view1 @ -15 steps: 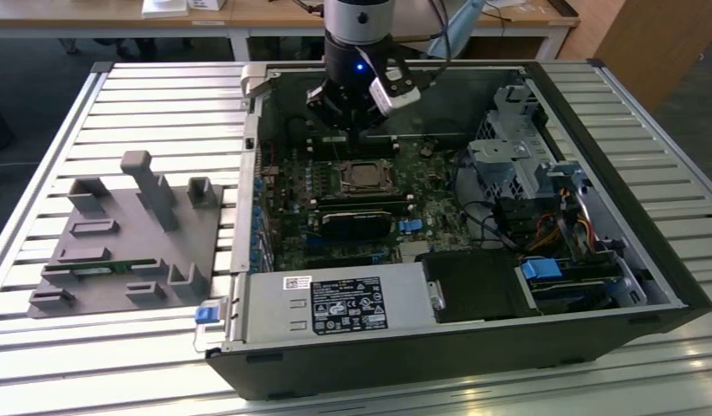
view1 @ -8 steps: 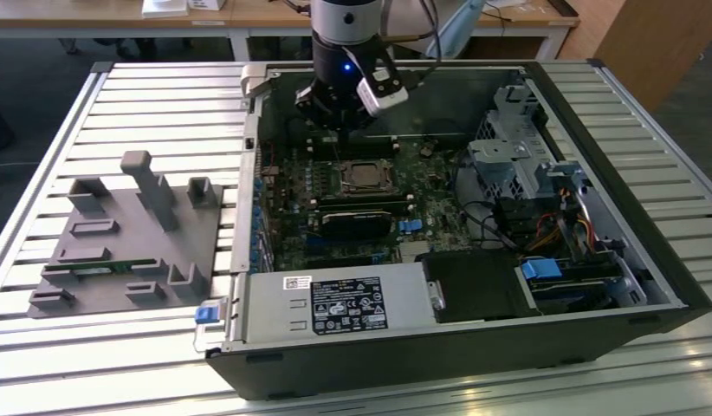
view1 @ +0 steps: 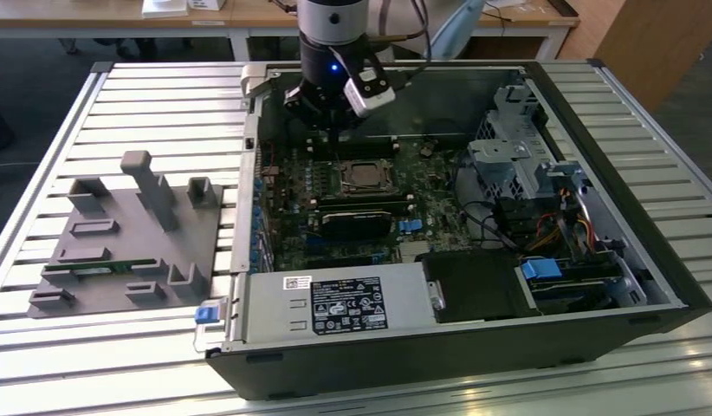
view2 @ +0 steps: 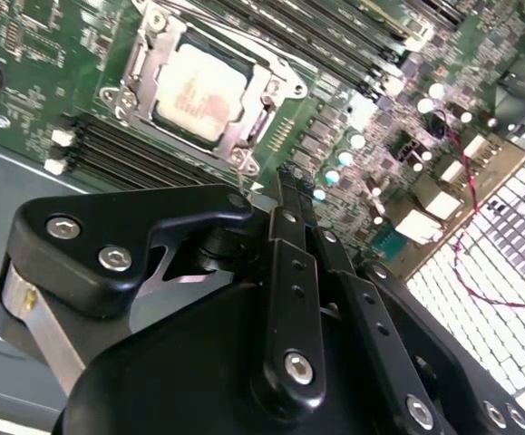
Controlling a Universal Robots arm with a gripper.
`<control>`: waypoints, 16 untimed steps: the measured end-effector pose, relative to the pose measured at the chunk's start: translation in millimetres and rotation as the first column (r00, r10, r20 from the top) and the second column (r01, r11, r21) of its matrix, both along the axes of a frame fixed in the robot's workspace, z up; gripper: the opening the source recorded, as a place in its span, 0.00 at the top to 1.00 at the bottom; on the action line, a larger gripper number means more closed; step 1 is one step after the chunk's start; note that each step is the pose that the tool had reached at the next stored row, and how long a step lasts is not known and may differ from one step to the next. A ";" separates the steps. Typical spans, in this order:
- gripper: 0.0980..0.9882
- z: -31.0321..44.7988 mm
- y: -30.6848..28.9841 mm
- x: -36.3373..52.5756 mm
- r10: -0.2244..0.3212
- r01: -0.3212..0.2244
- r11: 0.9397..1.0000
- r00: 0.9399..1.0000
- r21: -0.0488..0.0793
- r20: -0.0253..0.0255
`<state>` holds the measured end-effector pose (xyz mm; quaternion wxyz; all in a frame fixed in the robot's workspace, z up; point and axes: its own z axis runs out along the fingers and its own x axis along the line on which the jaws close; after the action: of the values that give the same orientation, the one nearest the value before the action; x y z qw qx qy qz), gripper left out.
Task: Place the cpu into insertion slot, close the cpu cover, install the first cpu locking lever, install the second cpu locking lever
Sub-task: 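Install the first cpu locking lever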
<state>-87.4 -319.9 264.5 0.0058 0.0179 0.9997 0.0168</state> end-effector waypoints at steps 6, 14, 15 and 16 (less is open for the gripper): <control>0.99 -0.4 2.7 -6.1 0.000 0.000 1.000 1.000 0.001 0.000; 0.99 -3.2 13.2 -12.0 0.002 -0.002 1.000 1.000 0.002 0.000; 0.99 -3.7 14.5 -12.4 0.002 -0.002 1.000 1.000 0.002 0.000; 0.99 -4.0 15.9 -12.5 0.003 -0.003 1.000 1.000 0.002 0.000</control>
<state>-99.9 -304.0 260.5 0.0058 0.0162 0.9997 0.0180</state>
